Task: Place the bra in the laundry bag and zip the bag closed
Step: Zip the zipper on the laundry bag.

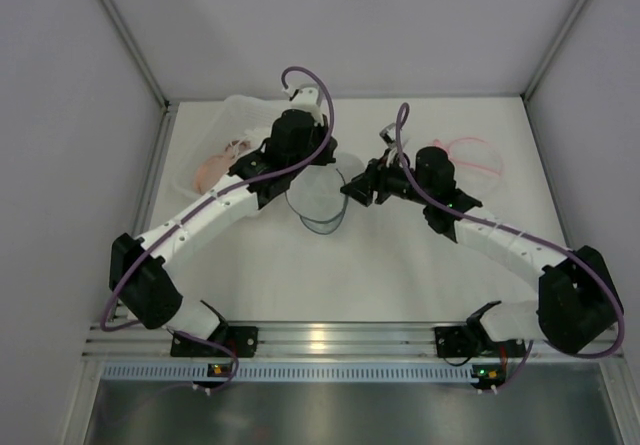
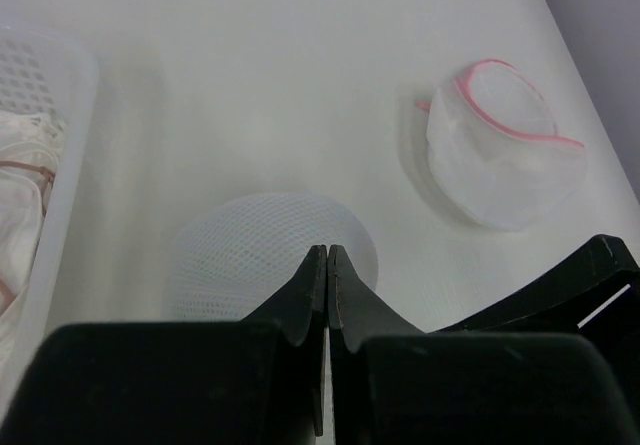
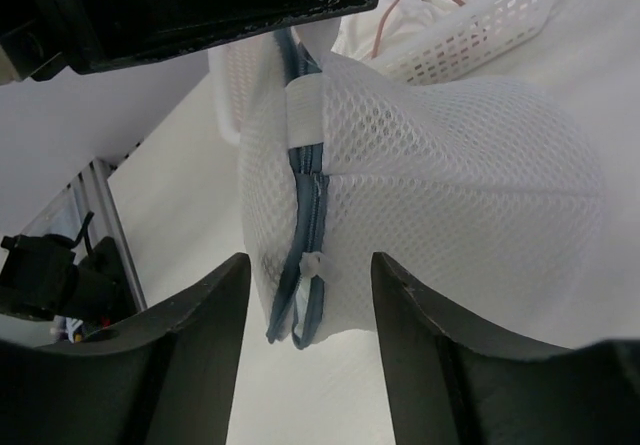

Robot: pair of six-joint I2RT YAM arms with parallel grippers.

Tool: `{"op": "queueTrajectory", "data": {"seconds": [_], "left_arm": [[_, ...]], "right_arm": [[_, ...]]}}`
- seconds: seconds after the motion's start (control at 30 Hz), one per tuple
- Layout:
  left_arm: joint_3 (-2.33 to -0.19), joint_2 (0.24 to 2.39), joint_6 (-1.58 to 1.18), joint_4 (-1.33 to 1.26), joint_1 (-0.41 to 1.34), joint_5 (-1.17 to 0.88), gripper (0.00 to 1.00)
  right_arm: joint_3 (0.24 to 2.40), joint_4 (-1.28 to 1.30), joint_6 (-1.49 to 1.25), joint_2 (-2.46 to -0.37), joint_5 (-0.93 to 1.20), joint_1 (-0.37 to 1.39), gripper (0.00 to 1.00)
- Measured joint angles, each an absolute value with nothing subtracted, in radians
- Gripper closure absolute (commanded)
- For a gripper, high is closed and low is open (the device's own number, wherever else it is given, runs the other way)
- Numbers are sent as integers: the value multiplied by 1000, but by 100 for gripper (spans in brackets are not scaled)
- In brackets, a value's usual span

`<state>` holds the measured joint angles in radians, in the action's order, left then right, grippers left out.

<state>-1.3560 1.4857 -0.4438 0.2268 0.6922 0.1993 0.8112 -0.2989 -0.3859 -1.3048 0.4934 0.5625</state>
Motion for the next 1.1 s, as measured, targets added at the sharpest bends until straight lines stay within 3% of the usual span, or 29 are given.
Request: {"op": "queueTrajectory", "data": {"seconds": [0.17,0.33,0.57,0.9,1.1], "left_arm": [[-1356,1490,-443,251,702,197,100],[-1356,1499,-443,258,702,196,100],[-1353,1501,-448,260,702,200,100],[-1353,1503,-498,266,704,266,100],[-1353,1503,-537,272,712,322,100]], "right_arm": [[812,-303,-374,-1336,488,562,53],[812,-319,-463,-1367,492,562,44],[752,-389,-596,-1362,485,563,42],[746,-366,-530,-1290,436,575,30],[752,-363,-483,-1266,411,630,28]]}}
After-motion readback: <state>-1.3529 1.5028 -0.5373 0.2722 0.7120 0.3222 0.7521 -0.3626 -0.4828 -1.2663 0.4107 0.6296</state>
